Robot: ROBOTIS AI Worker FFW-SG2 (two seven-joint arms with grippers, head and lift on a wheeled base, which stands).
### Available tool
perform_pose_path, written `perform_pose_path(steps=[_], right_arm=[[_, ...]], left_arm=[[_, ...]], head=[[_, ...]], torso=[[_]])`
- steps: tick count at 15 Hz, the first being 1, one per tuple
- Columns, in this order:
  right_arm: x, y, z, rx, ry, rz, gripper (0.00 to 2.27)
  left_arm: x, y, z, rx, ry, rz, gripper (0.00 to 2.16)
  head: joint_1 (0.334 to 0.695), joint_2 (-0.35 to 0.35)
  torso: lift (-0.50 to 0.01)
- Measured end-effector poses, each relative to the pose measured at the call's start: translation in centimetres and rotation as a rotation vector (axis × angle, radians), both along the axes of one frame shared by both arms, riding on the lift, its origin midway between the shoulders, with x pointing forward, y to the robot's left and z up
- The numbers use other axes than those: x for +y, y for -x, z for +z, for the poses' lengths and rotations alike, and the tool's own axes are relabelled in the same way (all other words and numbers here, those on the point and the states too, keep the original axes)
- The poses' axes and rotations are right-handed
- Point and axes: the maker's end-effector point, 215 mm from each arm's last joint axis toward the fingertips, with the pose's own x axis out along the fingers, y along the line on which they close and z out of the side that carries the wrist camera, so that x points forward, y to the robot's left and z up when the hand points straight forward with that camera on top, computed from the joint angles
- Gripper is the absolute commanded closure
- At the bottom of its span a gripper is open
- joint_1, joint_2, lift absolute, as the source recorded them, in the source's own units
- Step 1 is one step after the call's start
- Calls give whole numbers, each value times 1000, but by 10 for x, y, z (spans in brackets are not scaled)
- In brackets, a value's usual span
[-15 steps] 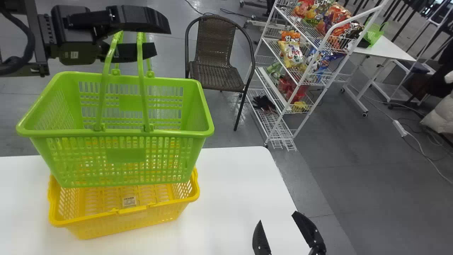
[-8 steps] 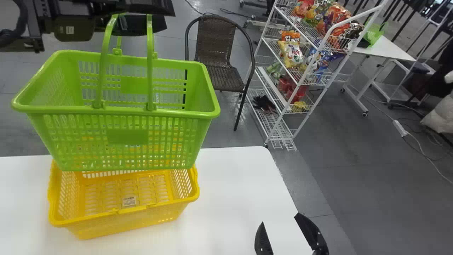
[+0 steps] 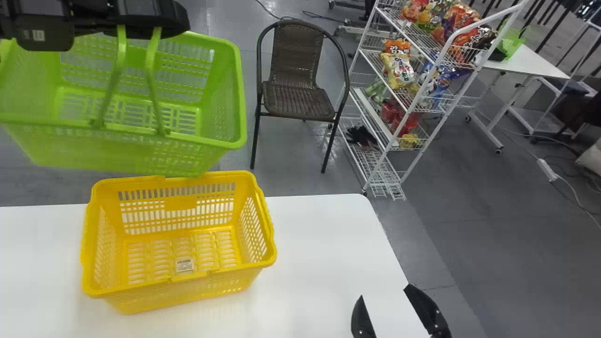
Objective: Grasp handle with right gripper to insert into left gripper then lift and swing left to center
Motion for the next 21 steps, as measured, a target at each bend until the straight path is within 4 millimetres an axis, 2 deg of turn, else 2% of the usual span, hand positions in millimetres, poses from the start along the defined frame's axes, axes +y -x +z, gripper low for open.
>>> perform_pose_path(steps=[3,5,6,8,10,11,13,16,18,21], right_arm=[[-1,0,-1,3,2,-2,83],[-2,0,-1,4,3,-2,83],[-2,0,-1,3,3,-2,83],[-3,-1,-1,5,5,-4,83],[-6,-1,-1,7,7,-9,83],[-8,-2,-1,7,7,-13,83],[-11,-3,-2,8,6,-18,83],[-14,-4,-2,7,7,-25,83],[-18,-3,-2,7,8,-31,83],[-26,-2,-2,6,8,-43,83]], left_arm=[[64,3,2,12,-35,49,2138],[113,8,0,25,-41,103,2138],[142,13,-2,33,-41,136,2138],[195,29,-8,56,-39,196,2138],[240,51,-16,83,-33,243,2138],[261,65,-23,101,-31,269,2138],[293,93,-37,132,-28,306,2138],[323,144,-61,170,-40,349,2138],[335,182,-77,196,-53,372,2138],[341,239,-101,227,-40,404,2138]], head=[[695,-203],[695,-156],[695,-107],[695,-54],[695,-3],[695,45],[695,82],[695,134],[695,155],[695,168]], torso=[[0],[0],[0],[0],[0],[0],[0],[0],[0],[0]])
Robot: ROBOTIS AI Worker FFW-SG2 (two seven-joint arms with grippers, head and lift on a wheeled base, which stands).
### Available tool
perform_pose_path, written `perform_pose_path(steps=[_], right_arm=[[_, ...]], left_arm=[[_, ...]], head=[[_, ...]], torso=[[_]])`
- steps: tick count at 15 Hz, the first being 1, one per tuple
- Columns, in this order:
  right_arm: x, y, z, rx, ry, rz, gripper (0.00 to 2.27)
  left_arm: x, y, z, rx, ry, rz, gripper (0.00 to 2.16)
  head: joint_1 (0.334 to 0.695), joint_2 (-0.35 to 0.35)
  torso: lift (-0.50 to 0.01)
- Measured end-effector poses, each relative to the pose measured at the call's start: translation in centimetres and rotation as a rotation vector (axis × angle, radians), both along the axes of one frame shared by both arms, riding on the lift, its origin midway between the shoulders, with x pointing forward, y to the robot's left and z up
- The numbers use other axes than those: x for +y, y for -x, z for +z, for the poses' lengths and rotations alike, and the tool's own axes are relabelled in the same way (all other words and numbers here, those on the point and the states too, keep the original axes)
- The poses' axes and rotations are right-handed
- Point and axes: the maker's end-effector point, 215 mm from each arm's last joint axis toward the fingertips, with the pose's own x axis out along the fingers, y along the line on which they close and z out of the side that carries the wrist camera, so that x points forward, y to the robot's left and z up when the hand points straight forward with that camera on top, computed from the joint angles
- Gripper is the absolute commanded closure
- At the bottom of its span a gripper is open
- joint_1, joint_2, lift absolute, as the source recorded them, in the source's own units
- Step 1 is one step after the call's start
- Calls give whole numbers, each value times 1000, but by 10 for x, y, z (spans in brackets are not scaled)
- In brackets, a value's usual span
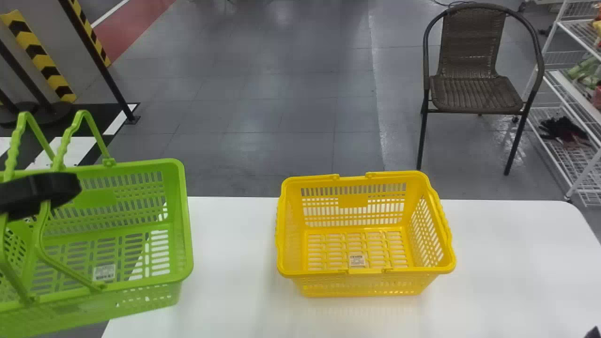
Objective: Grasp handle with right gripper to insert into left gripper then lift and swing left to center
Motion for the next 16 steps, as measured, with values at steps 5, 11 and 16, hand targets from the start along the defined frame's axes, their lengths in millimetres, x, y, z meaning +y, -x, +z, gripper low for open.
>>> perform_pose_path(steps=[5,11,16], right_arm=[[-14,-1,4,-9,7,-18,83],[-27,0,4,-3,9,-36,83],[-32,-1,3,0,11,-44,83]], left_arm=[[-25,68,-33,9,90,46,2138],[-87,107,-59,-5,156,59,2138],[-130,137,-56,0,193,17,2138]], head=[[695,128],[695,-31],[695,-126]], torso=[[0],[0],[0]])
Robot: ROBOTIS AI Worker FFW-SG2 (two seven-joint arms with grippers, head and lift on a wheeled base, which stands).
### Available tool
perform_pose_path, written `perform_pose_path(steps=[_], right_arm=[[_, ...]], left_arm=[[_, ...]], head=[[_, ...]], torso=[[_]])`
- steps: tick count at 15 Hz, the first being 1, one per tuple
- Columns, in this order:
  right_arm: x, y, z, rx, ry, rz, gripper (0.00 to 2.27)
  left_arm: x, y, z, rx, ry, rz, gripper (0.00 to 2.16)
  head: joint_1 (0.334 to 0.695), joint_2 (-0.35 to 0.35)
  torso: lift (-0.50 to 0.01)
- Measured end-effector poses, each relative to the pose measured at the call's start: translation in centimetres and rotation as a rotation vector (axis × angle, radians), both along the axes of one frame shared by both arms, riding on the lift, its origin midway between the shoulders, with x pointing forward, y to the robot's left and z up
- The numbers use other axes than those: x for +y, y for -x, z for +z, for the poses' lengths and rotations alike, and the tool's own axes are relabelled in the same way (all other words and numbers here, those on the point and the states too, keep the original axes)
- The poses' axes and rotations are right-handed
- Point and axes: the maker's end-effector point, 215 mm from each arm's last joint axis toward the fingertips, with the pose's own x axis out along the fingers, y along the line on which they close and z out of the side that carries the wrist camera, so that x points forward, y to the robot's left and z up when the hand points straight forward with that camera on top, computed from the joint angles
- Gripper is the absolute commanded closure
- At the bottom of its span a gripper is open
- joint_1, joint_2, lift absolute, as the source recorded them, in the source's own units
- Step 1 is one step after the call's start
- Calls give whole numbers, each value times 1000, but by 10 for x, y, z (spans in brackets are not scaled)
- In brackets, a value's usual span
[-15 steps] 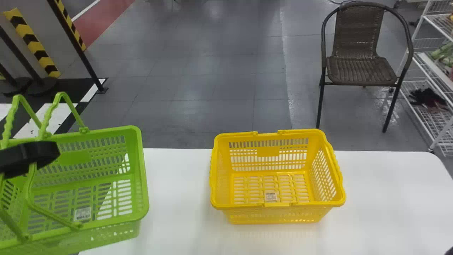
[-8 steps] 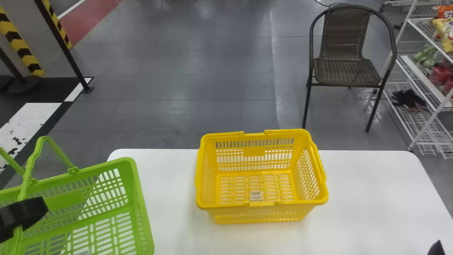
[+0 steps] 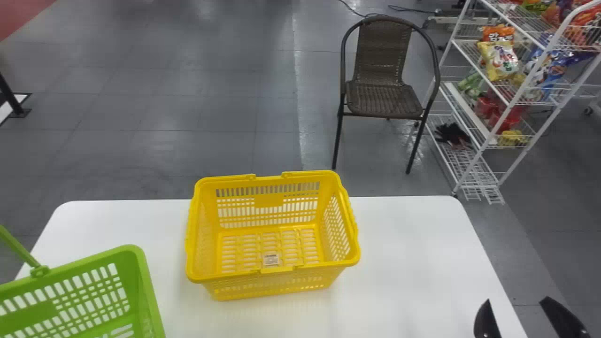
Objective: Grasp handle with right gripper to insert into left gripper then lift and swing left to center
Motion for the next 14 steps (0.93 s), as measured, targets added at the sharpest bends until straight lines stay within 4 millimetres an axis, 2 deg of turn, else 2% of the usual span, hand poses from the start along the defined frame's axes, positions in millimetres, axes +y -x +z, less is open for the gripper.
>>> perform_pose_path(steps=[7,10,14], right_arm=[[-3,1,0,1,-1,-3,83],[-4,2,0,1,2,-4,83],[-4,5,3,-8,3,-2,83]], left_arm=[[-86,24,2,19,128,-147,2138],[-131,30,6,19,203,-232,2138],[-185,33,-4,45,252,-353,2138]], head=[[695,-348],[695,-350],[695,-350]], torso=[[0],[0],[0]])
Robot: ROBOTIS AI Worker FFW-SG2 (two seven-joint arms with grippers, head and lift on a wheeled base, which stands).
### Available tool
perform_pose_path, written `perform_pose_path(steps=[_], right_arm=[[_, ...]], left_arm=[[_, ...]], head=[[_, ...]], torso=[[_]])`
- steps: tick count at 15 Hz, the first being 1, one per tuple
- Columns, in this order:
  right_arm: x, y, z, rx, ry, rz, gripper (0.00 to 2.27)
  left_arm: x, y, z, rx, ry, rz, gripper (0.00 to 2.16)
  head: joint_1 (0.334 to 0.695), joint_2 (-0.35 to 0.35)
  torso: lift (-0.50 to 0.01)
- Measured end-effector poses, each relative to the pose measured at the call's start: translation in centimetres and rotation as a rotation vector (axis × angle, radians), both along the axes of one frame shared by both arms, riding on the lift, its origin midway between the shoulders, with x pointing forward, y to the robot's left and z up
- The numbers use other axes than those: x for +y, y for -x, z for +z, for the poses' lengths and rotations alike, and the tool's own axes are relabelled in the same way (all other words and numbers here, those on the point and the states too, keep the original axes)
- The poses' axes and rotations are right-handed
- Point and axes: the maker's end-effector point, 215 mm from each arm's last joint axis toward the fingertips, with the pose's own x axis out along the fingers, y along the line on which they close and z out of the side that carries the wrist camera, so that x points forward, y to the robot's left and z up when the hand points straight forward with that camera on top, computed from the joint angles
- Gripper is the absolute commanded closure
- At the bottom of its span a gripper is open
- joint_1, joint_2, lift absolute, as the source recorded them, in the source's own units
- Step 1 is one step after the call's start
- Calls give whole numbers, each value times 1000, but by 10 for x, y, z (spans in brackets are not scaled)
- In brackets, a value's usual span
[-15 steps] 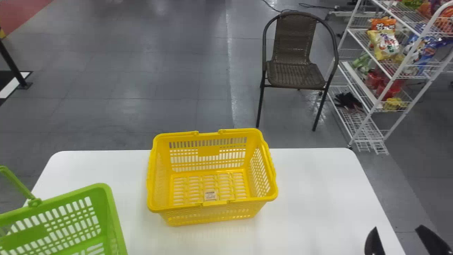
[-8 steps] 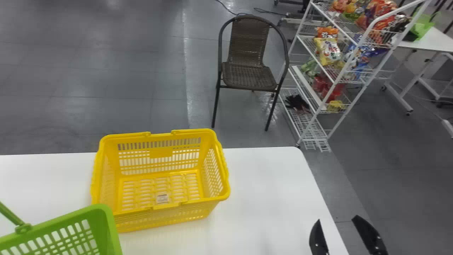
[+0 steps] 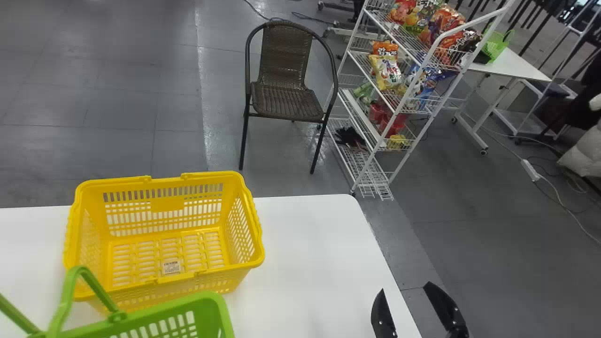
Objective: Grasp handle with right gripper to insert into left gripper then lift and swing left to center
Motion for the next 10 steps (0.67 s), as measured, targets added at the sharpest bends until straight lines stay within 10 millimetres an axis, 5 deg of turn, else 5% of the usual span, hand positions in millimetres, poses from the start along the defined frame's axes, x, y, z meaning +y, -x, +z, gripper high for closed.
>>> perform_pose_path(steps=[10], right_arm=[[11,10,16,-42,5,48,83]], left_arm=[[-65,-11,-18,-22,-30,-140,2142]], head=[[695,-350]], torso=[[0]])
